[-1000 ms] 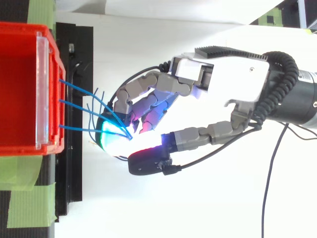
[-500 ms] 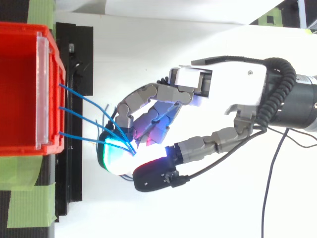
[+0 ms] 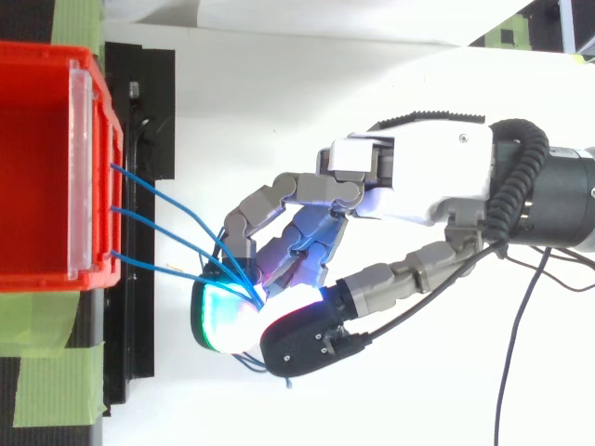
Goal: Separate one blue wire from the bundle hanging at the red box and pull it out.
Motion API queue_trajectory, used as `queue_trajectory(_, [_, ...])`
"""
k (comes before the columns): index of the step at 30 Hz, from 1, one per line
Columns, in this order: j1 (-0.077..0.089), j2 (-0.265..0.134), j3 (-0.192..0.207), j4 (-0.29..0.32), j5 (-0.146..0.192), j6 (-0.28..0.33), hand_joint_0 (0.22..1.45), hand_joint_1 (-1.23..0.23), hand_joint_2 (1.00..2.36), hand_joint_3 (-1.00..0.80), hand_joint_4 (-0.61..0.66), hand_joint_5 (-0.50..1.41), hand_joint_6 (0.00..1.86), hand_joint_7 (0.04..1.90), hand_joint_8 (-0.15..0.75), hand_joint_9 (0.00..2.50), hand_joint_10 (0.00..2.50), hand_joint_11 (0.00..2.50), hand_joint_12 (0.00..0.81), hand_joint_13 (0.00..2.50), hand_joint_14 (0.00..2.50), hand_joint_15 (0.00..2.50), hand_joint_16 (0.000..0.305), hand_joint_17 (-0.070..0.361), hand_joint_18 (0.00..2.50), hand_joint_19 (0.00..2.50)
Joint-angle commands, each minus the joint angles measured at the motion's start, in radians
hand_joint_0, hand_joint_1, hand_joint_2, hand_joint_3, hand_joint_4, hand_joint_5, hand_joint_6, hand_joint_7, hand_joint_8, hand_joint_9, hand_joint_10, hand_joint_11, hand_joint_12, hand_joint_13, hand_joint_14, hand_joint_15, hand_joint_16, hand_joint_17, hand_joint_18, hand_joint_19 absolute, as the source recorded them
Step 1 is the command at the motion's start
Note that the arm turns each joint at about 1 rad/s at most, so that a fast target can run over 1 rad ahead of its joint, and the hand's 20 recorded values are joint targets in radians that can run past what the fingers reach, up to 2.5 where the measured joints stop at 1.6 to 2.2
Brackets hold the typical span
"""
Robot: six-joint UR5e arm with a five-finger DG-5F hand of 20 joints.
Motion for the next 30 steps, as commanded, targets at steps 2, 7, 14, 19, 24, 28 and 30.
queue_trajectory(2, [0.001,0.0,0.0,-0.021,-0.003,0.096,0.6,-0.73,1.0,0.05,0.12,-0.16,0.92,1.04,0.457,0.71,0.01,0.48,0.657,1.02,0.0,0.07,0.073,0.164,0.86,0.15])
queue_trajectory(7, [0.002,0.0,0.0,-0.035,-0.003,0.173,0.6,-0.73,1.0,0.05,0.12,-0.17,0.92,1.04,0.457,0.69,0.01,0.47,0.651,1.04,0.0,0.06,0.074,0.166,0.85,0.13])
queue_trajectory(14, [0.002,0.0,0.0,-0.035,-0.003,0.194,0.6,-0.73,1.0,0.04,0.13,-0.17,0.92,1.04,0.455,0.67,0.01,0.46,0.647,0.98,0.0,0.04,0.073,0.164,0.81,0.12])
queue_trajectory(19, [0.002,0.0,0.0,-0.039,-0.009,0.196,0.6,-0.72,1.0,0.03,0.13,-0.17,0.92,1.03,0.446,0.63,0.01,0.46,0.633,0.84,0.0,0.0,0.073,0.164,0.73,0.08])
queue_trajectory(24, [0.004,0.0,0.0,-0.044,-0.011,0.211,0.61,-0.71,1.0,0.02,0.14,-0.17,0.93,1.04,0.433,0.56,0.01,0.37,0.618,0.66,0.0,0.0,0.076,0.17,0.6,0.0])
queue_trajectory(28, [0.005,0.0,0.0,-0.047,-0.011,0.213,0.61,-0.71,1.0,0.01,0.15,-0.18,0.93,1.02,0.436,0.57,0.01,0.37,0.607,0.92,0.0,0.0,0.076,0.17,0.62,0.01])
queue_trajectory(30, [0.005,0.0,0.0,-0.047,-0.011,0.213,0.61,-0.7,1.01,0.01,0.15,-0.18,0.93,1.03,0.445,0.6,0.01,0.38,0.596,1.17,0.0,0.08,0.074,0.167,0.64,0.0])
